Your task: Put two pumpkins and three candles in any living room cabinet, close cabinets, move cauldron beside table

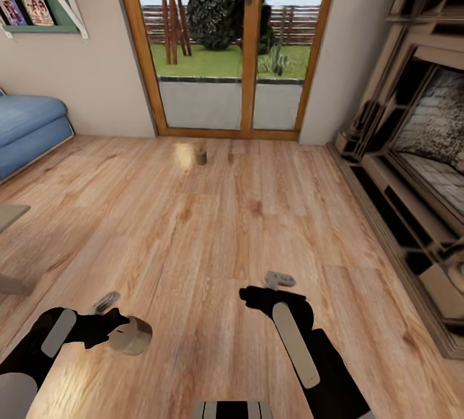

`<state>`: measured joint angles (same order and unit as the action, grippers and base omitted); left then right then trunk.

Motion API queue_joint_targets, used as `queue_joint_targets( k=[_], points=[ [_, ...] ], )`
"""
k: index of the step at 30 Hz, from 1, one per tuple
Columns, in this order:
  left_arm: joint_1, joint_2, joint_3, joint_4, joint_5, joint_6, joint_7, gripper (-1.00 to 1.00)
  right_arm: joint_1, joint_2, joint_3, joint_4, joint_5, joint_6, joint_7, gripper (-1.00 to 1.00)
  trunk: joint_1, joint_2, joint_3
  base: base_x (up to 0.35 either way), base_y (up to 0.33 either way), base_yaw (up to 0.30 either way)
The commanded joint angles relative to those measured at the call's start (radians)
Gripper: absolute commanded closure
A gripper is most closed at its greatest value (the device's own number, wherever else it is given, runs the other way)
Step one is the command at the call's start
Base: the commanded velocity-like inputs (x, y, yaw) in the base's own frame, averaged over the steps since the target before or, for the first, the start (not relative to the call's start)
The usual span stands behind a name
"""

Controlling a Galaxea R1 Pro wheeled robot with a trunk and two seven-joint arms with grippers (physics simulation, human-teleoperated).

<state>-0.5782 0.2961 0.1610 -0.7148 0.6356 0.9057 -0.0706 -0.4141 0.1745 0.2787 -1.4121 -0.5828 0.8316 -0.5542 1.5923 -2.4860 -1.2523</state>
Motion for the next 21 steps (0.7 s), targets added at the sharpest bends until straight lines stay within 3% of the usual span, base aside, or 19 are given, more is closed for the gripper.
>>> queue_joint_targets(
  k=[1, 5, 13, 21],
  points=[
    [0.000, 0.000, 0.000, 0.000, 0.003, 0.000, 0.000, 1.00, 0.000, 0.000, 0.012, 0.000, -0.004, 0.001, -0.056, -1.00, 0.000, 0.000, 0.000, 0.270, 0.182, 0.000],
    [0.000, 0.000, 0.000, 0.000, 0.003, -0.002, 0.000, 1.00, 0.001, 0.000, 0.023, -0.001, -0.010, 0.010, -0.109, -1.00, 0.000, 0.000, 0.000, 0.276, 0.163, 0.000],
    [0.000, 0.000, 0.001, 0.000, 0.003, 0.000, 0.000, 1.00, 0.001, 0.000, 0.036, -0.002, -0.012, 0.012, -0.109, -1.00, 0.000, 0.000, 0.000, 0.146, 0.042, 0.000],
    [0.000, 0.000, 0.002, 0.000, 0.004, 0.004, 0.000, 1.00, 0.001, 0.000, 0.040, -0.002, -0.012, 0.012, -0.109, -1.00, -0.031, 0.056, 0.025, 0.007, 0.002, 0.000]
  ],
)
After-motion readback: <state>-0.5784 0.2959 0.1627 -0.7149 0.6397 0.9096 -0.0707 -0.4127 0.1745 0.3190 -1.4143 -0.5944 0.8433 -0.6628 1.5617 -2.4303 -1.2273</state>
